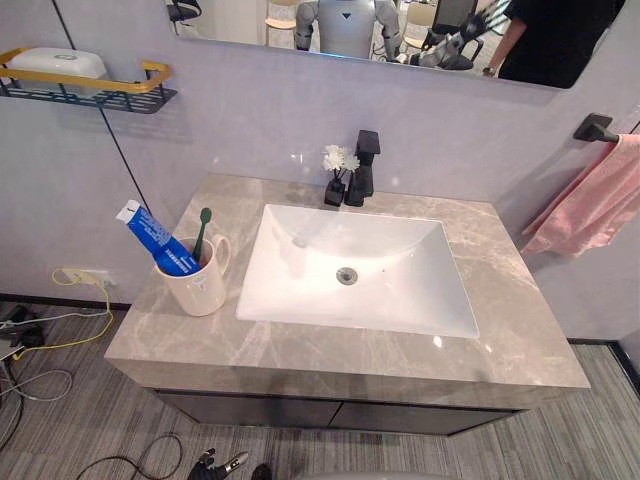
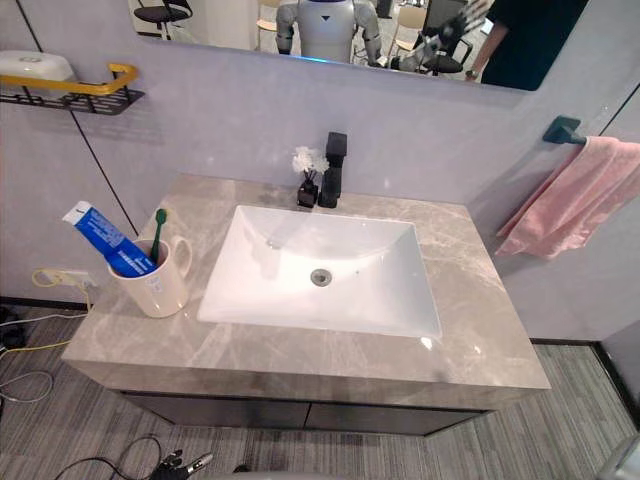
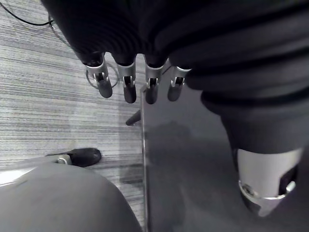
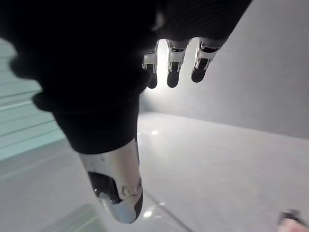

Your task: Organize washtable

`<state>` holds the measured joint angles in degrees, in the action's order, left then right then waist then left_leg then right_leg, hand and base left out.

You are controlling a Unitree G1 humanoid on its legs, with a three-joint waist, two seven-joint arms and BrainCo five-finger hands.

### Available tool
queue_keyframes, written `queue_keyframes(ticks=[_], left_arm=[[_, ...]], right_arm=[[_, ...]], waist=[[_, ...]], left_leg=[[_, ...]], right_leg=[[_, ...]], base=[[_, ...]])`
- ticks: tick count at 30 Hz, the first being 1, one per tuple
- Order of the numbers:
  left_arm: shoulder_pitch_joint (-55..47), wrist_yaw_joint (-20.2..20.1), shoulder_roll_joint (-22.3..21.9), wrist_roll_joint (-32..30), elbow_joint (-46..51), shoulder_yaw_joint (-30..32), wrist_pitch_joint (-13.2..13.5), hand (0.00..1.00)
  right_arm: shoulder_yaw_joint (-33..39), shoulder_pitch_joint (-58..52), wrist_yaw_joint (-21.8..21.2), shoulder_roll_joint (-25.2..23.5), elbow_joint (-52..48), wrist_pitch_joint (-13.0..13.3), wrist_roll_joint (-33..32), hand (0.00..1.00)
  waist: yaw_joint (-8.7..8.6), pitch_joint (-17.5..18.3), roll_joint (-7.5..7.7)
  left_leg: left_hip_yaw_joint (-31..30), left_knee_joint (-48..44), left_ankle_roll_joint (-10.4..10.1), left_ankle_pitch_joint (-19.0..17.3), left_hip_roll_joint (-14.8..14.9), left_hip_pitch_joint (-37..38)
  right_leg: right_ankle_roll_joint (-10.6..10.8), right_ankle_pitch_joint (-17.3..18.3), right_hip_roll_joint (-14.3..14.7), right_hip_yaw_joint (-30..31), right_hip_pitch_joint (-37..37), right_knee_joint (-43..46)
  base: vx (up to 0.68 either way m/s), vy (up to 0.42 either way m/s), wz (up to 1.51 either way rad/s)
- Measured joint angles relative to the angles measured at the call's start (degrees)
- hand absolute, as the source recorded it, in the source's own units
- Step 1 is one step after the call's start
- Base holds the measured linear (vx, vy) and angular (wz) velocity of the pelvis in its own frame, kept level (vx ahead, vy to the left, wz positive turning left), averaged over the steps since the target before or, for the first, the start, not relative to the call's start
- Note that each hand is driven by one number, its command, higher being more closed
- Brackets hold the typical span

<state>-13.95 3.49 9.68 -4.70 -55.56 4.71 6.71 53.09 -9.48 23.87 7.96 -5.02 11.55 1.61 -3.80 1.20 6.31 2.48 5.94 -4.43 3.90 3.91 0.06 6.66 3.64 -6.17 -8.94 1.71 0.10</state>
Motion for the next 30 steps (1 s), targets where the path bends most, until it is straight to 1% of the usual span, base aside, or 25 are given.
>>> queue_keyframes(ticks=[1, 3, 4, 5, 6, 7, 9, 11, 13, 14, 16, 17, 19, 20, 22, 24, 30], left_arm=[[0.0, -0.09, -0.13, 0.0, 0.05, 0.04, -0.02, 0.0], [-0.02, -0.19, -0.98, 0.13, 1.41, 1.02, -0.2, 0.0], [0.03, -0.19, -1.25, 0.19, 1.98, 1.41, -0.2, 0.0], [0.27, -0.18, -2.15, 0.71, 3.08, 2.36, -0.2, 0.0], [0.47, -0.18, -2.52, 0.8, 3.4, 2.42, -0.17, 0.0], [1.52, -0.09, -4.05, 1.92, 3.62, 2.37, -0.2, 0.0], [2.25, 0.33, -6.47, 2.51, 3.11, 2.38, -0.77, 0.0], [2.53, 0.38, -6.71, 2.64, 3.06, 2.34, -1.12, 0.0], [2.87, 0.39, -6.99, 3.0, 2.73, 2.11, -1.19, 0.0], [3.0, 0.44, -7.04, 3.05, 2.56, 2.11, -1.2, 0.0], [4.04, 0.43, -7.1, 3.05, 0.94, 1.59, -1.21, 0.0], [4.12, 0.4, -7.18, 3.04, 0.78, 1.48, -1.21, 0.0], [4.98, 0.35, -7.04, 3.04, -0.76, 0.0, -1.15, 0.0], [5.21, 0.33, -6.96, 3.02, -1.05, -0.33, -1.14, 0.0], [5.73, 0.21, -6.48, 2.97, -1.84, -1.56, -1.04, 0.0], [6.47, 0.15, -6.02, 2.96, -2.43, -2.65, -0.95, 0.0], [6.92, 0.19, -5.35, 2.87, -2.52, -3.06, -0.61, 0.0]], right_arm=[[-0.86, -1.21, 0.06, -2.18, 0.25, -0.78, -0.01, 0.0], [-4.95, -4.14, 1.13, -7.25, 1.57, -1.17, -0.74, 0.0], [-6.32, -4.93, 1.23, -8.31, 2.36, -1.29, -1.6, 0.0], [-10.02, -6.88, 1.14, -10.78, 4.83, -1.46, -2.84, 0.0], [-11.37, -7.55, 1.11, -11.7, 5.95, -1.56, -3.38, 0.0], [-14.22, -8.05, 0.39, -11.98, 10.26, -2.5, -4.86, 0.0], [-16.76, -8.12, -0.38, -12.2, 13.25, -2.99, -5.96, 0.0], [-19.75, -8.68, -1.76, -12.07, 16.65, -3.05, -6.77, 0.0], [-22.21, -8.54, -5.02, -11.92, 22.6, -3.12, -8.39, 0.0], [-22.59, -8.49, -5.55, -11.89, 24.39, -3.1, -8.62, 0.0], [-22.74, -8.48, -9.09, -11.86, 32.15, -3.24, -10.07, 0.0], [-22.76, -8.47, -10.03, -11.85, 33.87, -3.37, -10.11, 0.0], [-22.89, -8.51, -13.86, -11.27, 39.99, -4.16, -10.01, 0.0], [-23.44, -8.46, -14.57, -11.25, 41.41, -4.45, -9.98, 0.0], [-25.81, -8.23, -17.11, -11.0, 46.06, -5.49, -9.23, 0.0], [-27.78, -7.47, -18.44, -10.81, 49.02, -5.63, -8.32, 0.0], [-31.56, -5.23, -20.61, -9.89, 55.22, -5.77, -7.65, 0.0]], waist=[[0.01, 0.16, -0.23], [0.22, 0.47, -0.74], [0.28, 0.48, -0.8], [0.44, 0.53, -0.96], [0.7, 0.53, -1.02], [1.26, 0.45, -1.2], [1.46, 0.1, -1.57], [1.61, 0.05, -1.87], [2.03, -0.46, -2.61], [2.21, -0.49, -2.54], [3.05, -0.67, -2.82], [3.04, -0.68, -2.91], [3.0, -0.93, -3.62], [3.0, -1.04, -3.74], [2.99, -1.5, -3.72], [3.05, -1.86, -3.59], [2.99, -3.0, -3.22]], left_leg=[[0.45, 0.0, 0.2, -0.14, 0.01, 0.21], [2.28, -0.1, 0.21, -0.83, 0.2, 1.24], [2.51, -0.18, 0.21, -0.96, 0.25, 1.42], [3.2, -0.3, 0.21, -1.26, 0.68, 1.84], [3.54, -0.3, 0.14, -1.39, 0.76, 2.05], [4.49, -0.29, 0.08, -1.77, 0.86, 2.73], [4.7, -0.02, 0.16, -1.93, 0.75, 3.49], [4.93, 0.0, 0.15, -2.05, 0.78, 3.97], [5.24, 0.01, 0.12, -2.2, 0.76, 4.49], [5.3, 0.02, 0.12, -2.29, 0.75, 4.67], [5.18, 0.02, 0.07, -2.47, 0.36, 4.68], [5.04, 0.02, 0.07, -2.49, 0.31, 4.66], [4.19, 0.02, 0.1, -2.55, -0.06, 4.69], [3.97, 0.02, 0.12, -2.56, -0.13, 4.69], [2.93, 0.02, 0.13, -2.57, -0.37, 4.59], [2.43, 0.01, 0.15, -2.57, -0.53, 4.52], [1.32, 0.0, 0.45, -2.73, -1.11, 4.57]], right_leg=[[-0.1, -0.08, -0.04, 0.26, 0.01, 0.02], [-0.09, -0.09, -0.05, 1.58, 0.11, 0.16], [-0.05, -0.07, -0.05, 1.7, 0.16, 0.28], [0.0, -0.03, -0.06, 2.19, 0.18, 0.69], [0.0, -0.03, -0.08, 2.42, 0.18, 0.76], [0.01, -0.02, -0.27, 2.91, 0.34, 0.88], [0.16, 0.08, -0.5, 2.74, 1.18, 0.78], [0.24, 0.31, -0.55, 2.53, 1.55, 0.82], [0.19, 0.47, -1.2, 0.14, 1.9, 0.93], [0.15, 0.48, -1.46, -0.69, 2.07, 0.93], [0.25, 0.41, -1.62, -1.51, 2.4, 0.85], [0.29, 0.38, -1.62, -1.62, 2.51, 0.75], [0.53, 0.25, -1.6, -2.39, 3.38, -0.03], [0.59, 0.2, -1.62, -2.6, 3.63, -0.25], [0.64, 0.18, -1.73, -3.51, 4.22, -0.59], [0.66, 0.18, -1.79, -3.84, 4.53, -0.92], [0.83, 0.14, -2.15, -4.7, 5.27, -1.46]], base=[[0.05, 0.005, -0.26], [0.06, 0.005, -0.34], [0.07, -0.004, -0.26], [0.05, -0.006, -0.18], [0.05, 0.008, -0.32], [0.02, 0.013, -0.23], [0.01, 0.011, -0.08], [0.0, 0.0, 0.0], [0.0, 0.009, -0.04], [0.0, 0.0, 0.0], [0.01, 0.009, 0.03], [0.04, 0.008, 0.13], [0.04, -0.003, 0.17], [0.05, -0.001, 0.18], [0.03, 0.0, 0.2], [0.01, -0.001, 0.12], [0.0, 0.002, 0.08]])
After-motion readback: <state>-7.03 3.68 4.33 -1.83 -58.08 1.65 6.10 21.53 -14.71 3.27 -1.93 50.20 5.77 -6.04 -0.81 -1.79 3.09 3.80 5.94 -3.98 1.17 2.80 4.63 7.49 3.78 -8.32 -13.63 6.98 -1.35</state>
